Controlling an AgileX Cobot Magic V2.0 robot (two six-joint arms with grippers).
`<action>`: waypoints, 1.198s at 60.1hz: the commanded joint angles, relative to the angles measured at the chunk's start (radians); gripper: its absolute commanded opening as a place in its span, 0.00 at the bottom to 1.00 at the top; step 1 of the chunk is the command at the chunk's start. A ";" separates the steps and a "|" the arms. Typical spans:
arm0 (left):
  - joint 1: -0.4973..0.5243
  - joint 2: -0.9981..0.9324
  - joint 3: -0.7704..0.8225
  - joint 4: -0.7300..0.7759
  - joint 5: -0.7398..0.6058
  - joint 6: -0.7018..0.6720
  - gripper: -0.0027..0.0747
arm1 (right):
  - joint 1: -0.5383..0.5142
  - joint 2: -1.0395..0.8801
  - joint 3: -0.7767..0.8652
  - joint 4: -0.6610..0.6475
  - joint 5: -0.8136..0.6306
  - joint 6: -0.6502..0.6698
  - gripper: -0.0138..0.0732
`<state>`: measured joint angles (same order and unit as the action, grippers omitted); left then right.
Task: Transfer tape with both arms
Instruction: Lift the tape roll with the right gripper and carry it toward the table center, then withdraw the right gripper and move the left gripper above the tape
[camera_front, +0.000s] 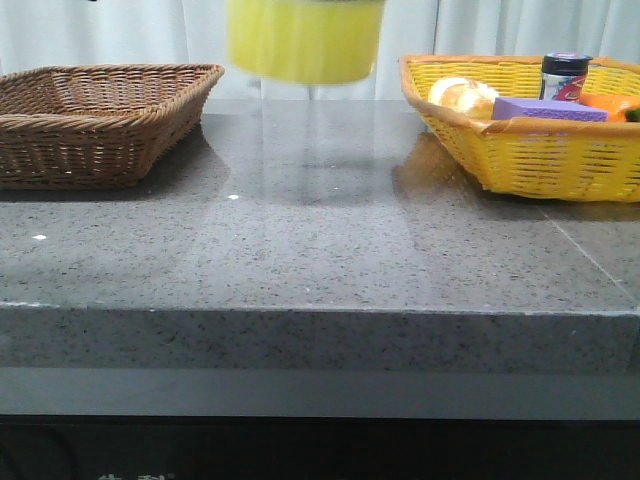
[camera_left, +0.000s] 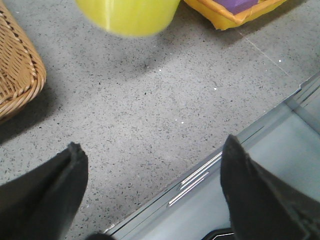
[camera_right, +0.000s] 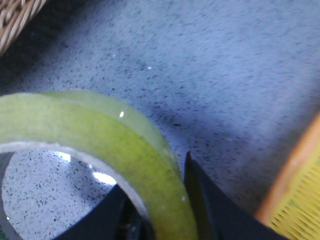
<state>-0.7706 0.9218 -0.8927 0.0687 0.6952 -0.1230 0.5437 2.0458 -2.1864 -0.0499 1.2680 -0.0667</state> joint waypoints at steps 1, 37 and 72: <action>-0.010 -0.007 -0.036 0.003 -0.068 -0.012 0.74 | 0.013 -0.027 -0.032 -0.026 0.020 -0.006 0.29; -0.010 -0.005 -0.036 0.003 -0.068 -0.010 0.74 | 0.014 0.063 -0.047 -0.039 0.009 -0.006 0.62; -0.010 -0.005 -0.036 0.005 -0.071 -0.010 0.74 | -0.037 -0.334 0.219 0.157 -0.166 -0.006 0.71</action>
<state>-0.7706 0.9239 -0.8927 0.0715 0.6952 -0.1230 0.5189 1.8449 -2.0500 0.0816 1.2059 -0.0667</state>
